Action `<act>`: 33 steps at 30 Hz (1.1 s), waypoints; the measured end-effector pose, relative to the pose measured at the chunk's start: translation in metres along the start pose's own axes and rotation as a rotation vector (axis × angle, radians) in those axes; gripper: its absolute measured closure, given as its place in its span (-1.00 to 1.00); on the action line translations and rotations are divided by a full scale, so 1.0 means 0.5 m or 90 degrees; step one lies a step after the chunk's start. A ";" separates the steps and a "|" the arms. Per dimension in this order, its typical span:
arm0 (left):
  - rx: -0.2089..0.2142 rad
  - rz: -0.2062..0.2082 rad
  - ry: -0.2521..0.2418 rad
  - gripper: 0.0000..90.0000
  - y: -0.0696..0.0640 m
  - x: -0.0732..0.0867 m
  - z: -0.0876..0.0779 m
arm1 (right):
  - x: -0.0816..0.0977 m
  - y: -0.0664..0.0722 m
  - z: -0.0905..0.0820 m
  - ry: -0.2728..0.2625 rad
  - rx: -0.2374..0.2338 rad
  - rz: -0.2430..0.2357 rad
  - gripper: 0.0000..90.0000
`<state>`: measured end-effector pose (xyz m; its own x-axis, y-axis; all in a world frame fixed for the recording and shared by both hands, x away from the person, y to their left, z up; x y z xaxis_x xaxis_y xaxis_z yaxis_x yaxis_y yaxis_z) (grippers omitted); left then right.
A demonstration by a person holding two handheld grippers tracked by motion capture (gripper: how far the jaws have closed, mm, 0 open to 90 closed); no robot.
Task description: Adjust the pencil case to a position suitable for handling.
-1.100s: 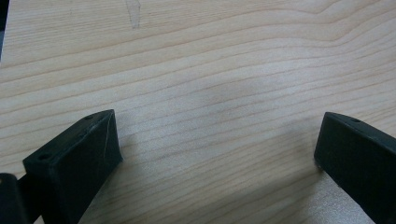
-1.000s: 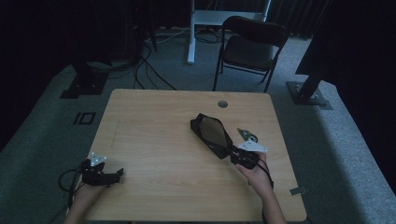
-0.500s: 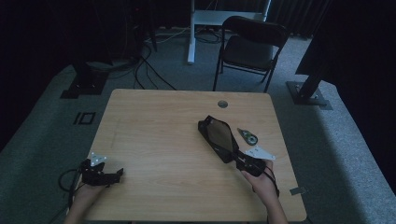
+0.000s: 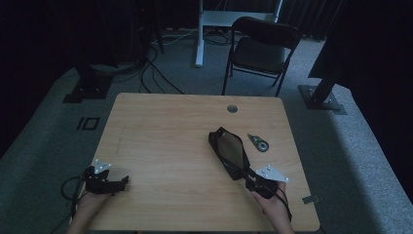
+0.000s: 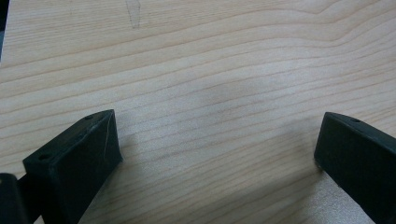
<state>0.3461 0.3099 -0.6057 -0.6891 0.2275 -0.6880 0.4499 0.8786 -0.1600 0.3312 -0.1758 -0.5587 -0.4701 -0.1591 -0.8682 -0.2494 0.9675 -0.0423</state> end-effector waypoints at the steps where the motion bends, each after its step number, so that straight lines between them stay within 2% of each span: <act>1: 0.000 0.000 0.001 -0.99 0.000 0.000 0.000 | 0.003 0.005 -0.003 0.003 -0.005 0.000 0.62; 4: 0.000 0.000 0.000 -0.99 0.000 0.000 0.000 | 0.006 0.019 -0.011 -0.001 -0.014 -0.006 0.62; 10: 0.000 0.000 0.000 -0.99 0.000 0.000 0.000 | 0.009 0.039 -0.019 -0.010 -0.007 -0.016 0.62; 14: 0.000 0.000 0.000 -0.99 0.000 0.000 0.000 | 0.012 0.055 -0.020 -0.010 -0.015 -0.021 0.61; 17: 0.000 0.000 0.000 -0.99 0.000 0.000 0.000 | 0.012 0.063 -0.022 -0.011 -0.025 -0.016 0.61; 22: 0.000 0.000 0.000 -0.99 0.000 0.000 0.000 | 0.012 0.086 -0.027 -0.010 -0.044 -0.028 0.59; 24: 0.000 0.000 0.000 -0.99 0.000 0.000 0.000 | 0.007 0.096 -0.030 -0.018 -0.056 -0.034 0.46; 33: 0.000 0.000 0.000 -0.99 0.000 0.000 0.000 | -0.037 0.078 -0.046 -0.056 -0.059 -0.022 0.30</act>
<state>0.3461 0.3099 -0.6057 -0.6891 0.2275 -0.6880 0.4499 0.8786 -0.1601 0.3108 -0.1399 -0.5331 -0.3845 -0.1706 -0.9072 -0.3438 0.9385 -0.0308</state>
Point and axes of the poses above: each handheld gripper's, and its own axes: z roughly forward along the jaws, x roughly out of its underside, y roughly to its left, the point moved 8 cm from there along z, roughly forward along the jaws, and after that the axes turned 14 degrees about x, right-handed, at the moved point
